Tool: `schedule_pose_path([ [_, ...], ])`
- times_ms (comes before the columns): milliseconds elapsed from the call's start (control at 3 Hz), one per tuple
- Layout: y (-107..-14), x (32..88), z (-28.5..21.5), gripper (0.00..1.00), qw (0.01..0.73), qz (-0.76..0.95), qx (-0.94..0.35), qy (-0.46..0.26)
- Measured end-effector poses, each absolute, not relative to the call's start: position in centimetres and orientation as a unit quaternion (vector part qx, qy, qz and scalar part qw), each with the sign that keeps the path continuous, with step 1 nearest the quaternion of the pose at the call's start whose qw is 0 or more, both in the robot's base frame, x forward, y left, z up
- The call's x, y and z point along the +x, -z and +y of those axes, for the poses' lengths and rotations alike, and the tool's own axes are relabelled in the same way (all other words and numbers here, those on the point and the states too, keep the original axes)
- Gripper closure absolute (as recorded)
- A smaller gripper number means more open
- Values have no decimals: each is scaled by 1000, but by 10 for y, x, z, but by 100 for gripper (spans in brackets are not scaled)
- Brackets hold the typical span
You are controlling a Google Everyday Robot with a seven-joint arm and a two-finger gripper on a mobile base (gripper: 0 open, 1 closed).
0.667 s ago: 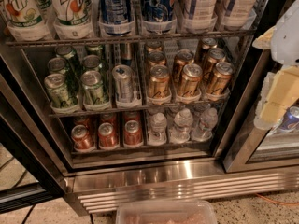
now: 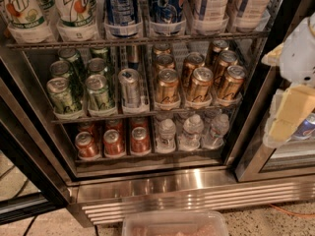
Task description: Pick coke can from bottom shelf of fridge
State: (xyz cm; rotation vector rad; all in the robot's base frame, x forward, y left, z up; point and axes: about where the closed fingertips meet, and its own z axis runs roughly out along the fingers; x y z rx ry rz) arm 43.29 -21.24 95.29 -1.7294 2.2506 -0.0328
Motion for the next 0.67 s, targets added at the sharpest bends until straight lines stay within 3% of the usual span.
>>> schedule_pose_path([
  [667,-852,400,-177,0,152,757,-634,-31],
])
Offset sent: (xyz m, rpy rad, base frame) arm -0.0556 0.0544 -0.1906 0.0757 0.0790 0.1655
